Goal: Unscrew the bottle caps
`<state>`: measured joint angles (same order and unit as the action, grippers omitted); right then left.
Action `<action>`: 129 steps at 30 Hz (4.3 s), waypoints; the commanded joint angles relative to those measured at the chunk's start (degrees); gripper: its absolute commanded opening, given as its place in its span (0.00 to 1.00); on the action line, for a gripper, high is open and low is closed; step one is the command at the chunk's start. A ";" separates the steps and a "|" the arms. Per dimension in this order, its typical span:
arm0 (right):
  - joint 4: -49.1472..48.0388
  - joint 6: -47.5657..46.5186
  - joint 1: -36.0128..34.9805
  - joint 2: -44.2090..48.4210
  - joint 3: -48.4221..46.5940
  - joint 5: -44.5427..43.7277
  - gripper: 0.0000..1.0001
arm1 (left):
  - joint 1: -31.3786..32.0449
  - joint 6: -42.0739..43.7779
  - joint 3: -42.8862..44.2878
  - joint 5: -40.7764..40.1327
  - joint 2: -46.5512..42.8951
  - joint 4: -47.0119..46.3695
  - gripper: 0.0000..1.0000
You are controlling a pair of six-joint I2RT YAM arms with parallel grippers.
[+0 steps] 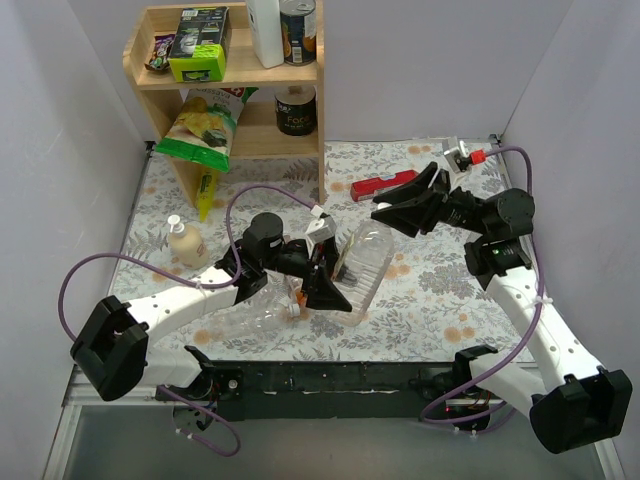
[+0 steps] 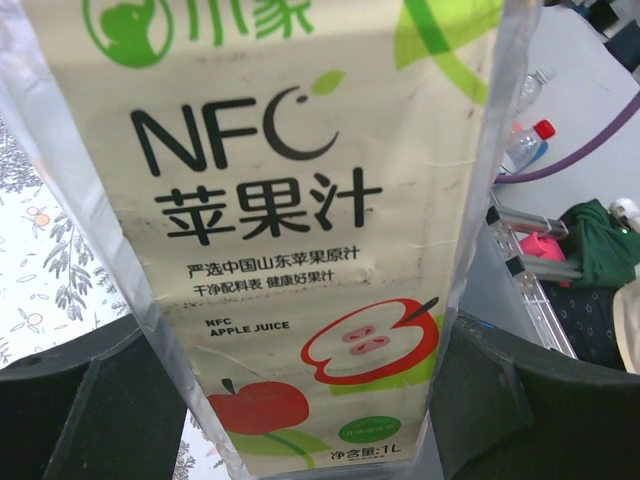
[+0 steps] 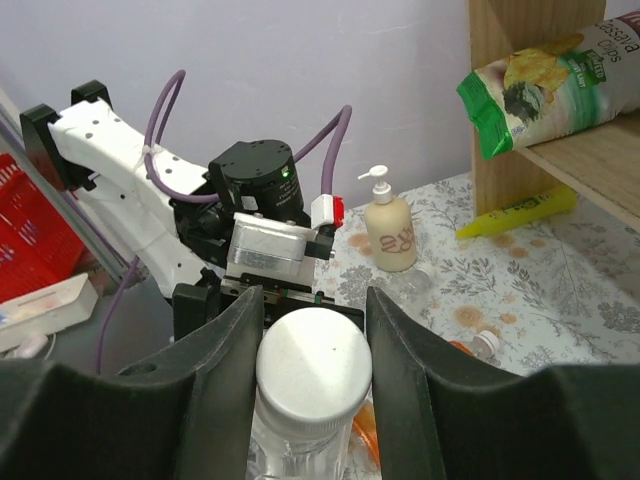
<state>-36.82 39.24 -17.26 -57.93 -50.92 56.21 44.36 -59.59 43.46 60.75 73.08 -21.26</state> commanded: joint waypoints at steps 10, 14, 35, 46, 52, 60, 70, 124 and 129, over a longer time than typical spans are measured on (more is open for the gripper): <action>14.14 -10.24 1.08 3.17 -2.00 -15.76 0.01 | 1.52 11.78 6.11 -3.27 0.05 8.42 0.19; 14.84 -10.42 2.22 6.85 -1.12 -19.55 0.01 | 1.61 11.69 6.20 -3.71 0.66 8.69 0.19; 51.32 -26.76 3.46 7.14 -8.96 -56.02 0.01 | -4.10 8.53 4.44 -36.04 -4.87 10.70 0.20; 37.44 -22.63 3.46 -7.97 7.23 -61.56 0.01 | -4.19 12.31 4.70 -45.81 -6.28 13.00 0.24; 28.65 -21.32 3.37 -18.69 8.82 -65.17 0.01 | -4.19 12.22 4.79 -45.11 -6.02 13.08 0.24; 26.97 -18.15 3.46 -32.94 3.20 -72.97 0.01 | -4.19 12.57 4.70 -45.11 -6.02 12.99 0.24; 30.92 -16.04 3.37 -45.85 -7.08 -80.55 0.06 | -4.19 12.57 4.70 -44.67 -6.28 12.82 0.23; 48.06 -15.60 -5.68 -12.03 -24.58 -23.59 0.67 | 0.20 18.28 6.81 -38.95 -0.83 16.95 0.24; 50.53 -17.62 -7.79 -13.08 -24.49 -28.25 0.65 | 0.64 18.29 6.81 -39.75 -1.18 16.95 0.24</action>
<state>10.22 23.57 -23.75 -70.61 -73.41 31.33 44.51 -42.35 47.97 21.80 73.45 -2.46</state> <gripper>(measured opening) 0.658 0.749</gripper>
